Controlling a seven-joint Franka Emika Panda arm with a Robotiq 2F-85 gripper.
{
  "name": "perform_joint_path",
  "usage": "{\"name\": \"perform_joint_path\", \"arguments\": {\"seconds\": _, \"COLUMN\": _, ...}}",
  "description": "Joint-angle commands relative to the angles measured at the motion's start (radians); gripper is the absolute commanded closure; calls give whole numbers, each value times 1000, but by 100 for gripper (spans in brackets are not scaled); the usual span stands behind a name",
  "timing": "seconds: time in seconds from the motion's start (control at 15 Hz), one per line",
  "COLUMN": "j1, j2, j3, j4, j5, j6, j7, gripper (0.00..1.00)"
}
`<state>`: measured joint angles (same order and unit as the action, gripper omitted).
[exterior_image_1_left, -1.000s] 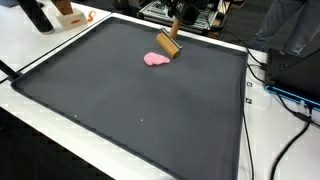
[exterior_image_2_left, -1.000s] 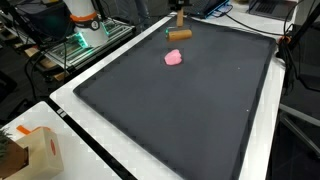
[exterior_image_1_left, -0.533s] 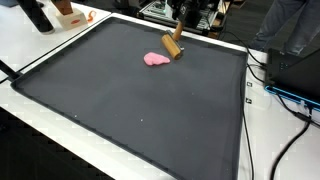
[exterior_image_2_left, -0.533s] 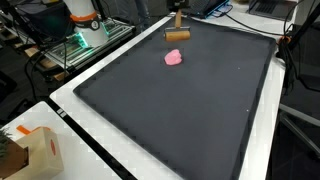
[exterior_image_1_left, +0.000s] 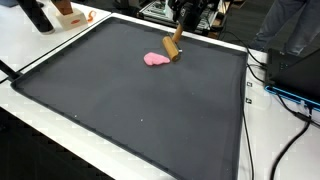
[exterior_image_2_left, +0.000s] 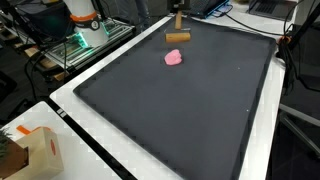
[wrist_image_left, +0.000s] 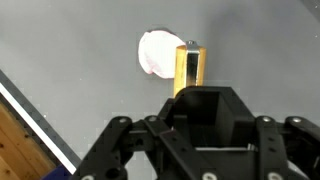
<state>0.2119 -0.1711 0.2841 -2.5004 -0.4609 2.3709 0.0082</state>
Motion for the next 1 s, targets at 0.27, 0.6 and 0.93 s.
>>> {"name": "perform_joint_path", "arguments": {"seconds": 0.27, "j1": 0, "j2": 30, "j3": 5, "j4": -5, "j5": -24, "j6": 21, "j7": 83, "gripper": 77}}
{"name": "perform_joint_path", "arguments": {"seconds": 0.6, "j1": 0, "j2": 51, "j3": -9, "j4": 1, "j5": -2, "j6": 32, "j7": 58, "gripper": 77}}
{"name": "perform_joint_path", "arguments": {"seconds": 0.93, "j1": -9, "j2": 65, "j3": -38, "j4": 7, "j5": 27, "j6": 65, "j7": 16, "gripper": 77}}
